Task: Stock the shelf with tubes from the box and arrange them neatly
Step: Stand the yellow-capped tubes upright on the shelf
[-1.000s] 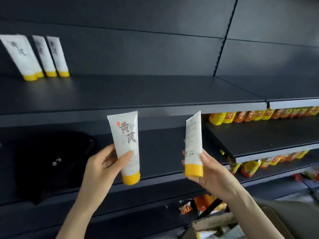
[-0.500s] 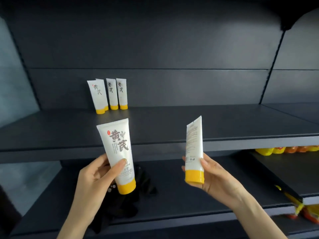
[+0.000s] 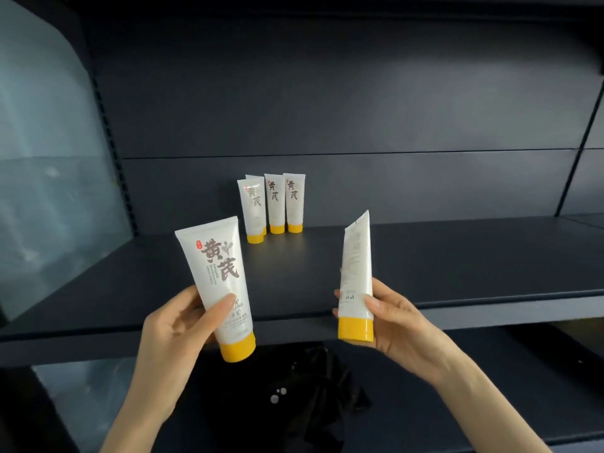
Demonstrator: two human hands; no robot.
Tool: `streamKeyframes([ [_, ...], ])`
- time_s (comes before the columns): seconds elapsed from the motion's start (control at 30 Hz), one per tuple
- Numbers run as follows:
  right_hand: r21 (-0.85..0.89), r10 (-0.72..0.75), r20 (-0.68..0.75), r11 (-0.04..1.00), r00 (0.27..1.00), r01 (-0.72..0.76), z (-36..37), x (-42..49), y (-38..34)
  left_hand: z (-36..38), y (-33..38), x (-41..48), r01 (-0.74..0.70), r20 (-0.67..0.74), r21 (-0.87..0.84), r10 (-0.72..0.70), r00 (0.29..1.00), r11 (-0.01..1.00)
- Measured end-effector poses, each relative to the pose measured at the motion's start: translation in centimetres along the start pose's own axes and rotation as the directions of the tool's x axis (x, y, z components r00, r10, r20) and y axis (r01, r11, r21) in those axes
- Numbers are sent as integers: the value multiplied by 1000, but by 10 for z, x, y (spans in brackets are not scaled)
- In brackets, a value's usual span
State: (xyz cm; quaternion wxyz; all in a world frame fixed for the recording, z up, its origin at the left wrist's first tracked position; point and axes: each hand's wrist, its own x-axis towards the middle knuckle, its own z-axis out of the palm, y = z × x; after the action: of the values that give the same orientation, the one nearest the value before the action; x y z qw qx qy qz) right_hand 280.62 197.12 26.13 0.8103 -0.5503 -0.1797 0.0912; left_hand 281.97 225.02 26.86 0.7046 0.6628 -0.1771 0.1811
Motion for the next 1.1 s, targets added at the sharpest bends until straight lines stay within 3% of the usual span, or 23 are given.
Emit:
streamKeyframes([
  [0.33,-297,-89,-184,954,979,31,13,137,-10,-35,6,30,-62,-60,53,65,996,997],
  [0.5,-510,-184,-335,860,924,-14,-1,207,5,-40,7,42,-68,-90,59,74,993,996],
  [0.63,-701,-276,-368,710,888,-70,-16,247,12,-45,2,50,-74,-135,104,87,987,992],
  [0.83,-774,-369,-323,633,871,-19,-30,277,30,-47,-11,52,-58,-173,101,75,982,993],
  [1.1,-766,-348,-367,639,863,-68,-35,297,38,-48,-17,61,-57,-216,131,85,973,990],
])
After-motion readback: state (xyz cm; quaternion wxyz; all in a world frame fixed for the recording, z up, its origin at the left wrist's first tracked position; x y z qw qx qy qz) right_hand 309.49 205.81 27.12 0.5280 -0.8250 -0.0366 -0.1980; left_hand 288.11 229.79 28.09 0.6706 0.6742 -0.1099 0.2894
